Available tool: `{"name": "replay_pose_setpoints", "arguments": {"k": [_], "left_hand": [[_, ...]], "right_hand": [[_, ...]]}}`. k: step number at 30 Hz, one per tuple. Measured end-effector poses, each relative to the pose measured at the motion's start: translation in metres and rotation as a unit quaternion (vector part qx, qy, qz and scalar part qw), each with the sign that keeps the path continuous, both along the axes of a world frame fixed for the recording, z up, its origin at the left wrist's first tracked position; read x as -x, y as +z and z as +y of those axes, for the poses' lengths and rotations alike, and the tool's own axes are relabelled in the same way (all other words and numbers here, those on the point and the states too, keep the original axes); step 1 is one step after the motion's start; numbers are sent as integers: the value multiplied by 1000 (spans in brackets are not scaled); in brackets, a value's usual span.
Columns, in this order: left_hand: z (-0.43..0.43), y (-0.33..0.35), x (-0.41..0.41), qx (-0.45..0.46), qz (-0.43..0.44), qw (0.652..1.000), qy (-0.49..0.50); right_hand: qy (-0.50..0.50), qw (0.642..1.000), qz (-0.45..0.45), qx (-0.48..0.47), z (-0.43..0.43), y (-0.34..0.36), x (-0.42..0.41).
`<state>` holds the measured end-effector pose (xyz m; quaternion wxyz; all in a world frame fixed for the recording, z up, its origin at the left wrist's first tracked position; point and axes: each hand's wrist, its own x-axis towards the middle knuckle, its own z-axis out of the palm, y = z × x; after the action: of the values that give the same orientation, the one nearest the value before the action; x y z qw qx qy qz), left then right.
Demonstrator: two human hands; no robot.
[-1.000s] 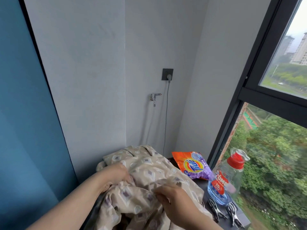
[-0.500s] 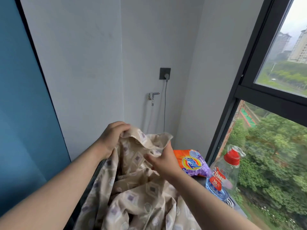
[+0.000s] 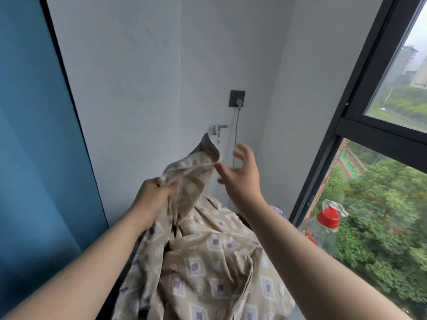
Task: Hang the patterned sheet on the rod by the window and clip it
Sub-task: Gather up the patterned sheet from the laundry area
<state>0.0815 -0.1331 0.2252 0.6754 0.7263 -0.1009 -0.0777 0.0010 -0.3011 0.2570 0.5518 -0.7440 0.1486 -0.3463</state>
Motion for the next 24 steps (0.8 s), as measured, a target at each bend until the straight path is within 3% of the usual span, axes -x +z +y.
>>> {"name": "replay_pose_setpoints", "arguments": {"k": [1,3,5,7,9,11,13,17,19,20,23,24], "left_hand": [[4,0,-6,43,39,998,29],[11,-2,-17,108,100,986,73],[13,-4,-25,124,129,981,78],[12,-4,-27,121,128,982,63],[10,-2,-26,126,117,984,49],[12,6,-28,136,101,984,57],[23,17,-40,173,84,978,87],[61,47,-76,270,25,955,124],[79,59,-92,312,0,943,115],[85,62,-99,323,-8,941,102],[88,62,-99,314,19,949,-13],[83,57,-93,300,31,952,-52]], "right_hand": [[-33,995,54,79,-4,-25,14],[66,953,111,275,1,-89,51],[202,841,169,472,22,-146,87],[215,765,247,554,35,-190,104],[198,737,314,565,40,-201,108],[142,758,372,517,30,-194,104],[151,743,439,482,16,-176,96],[28,836,415,357,-6,-122,101],[11,848,424,318,-20,-112,115],[36,821,475,313,-24,-112,121],[162,689,609,358,-20,-111,123],[189,680,614,355,-16,-107,114]]}}
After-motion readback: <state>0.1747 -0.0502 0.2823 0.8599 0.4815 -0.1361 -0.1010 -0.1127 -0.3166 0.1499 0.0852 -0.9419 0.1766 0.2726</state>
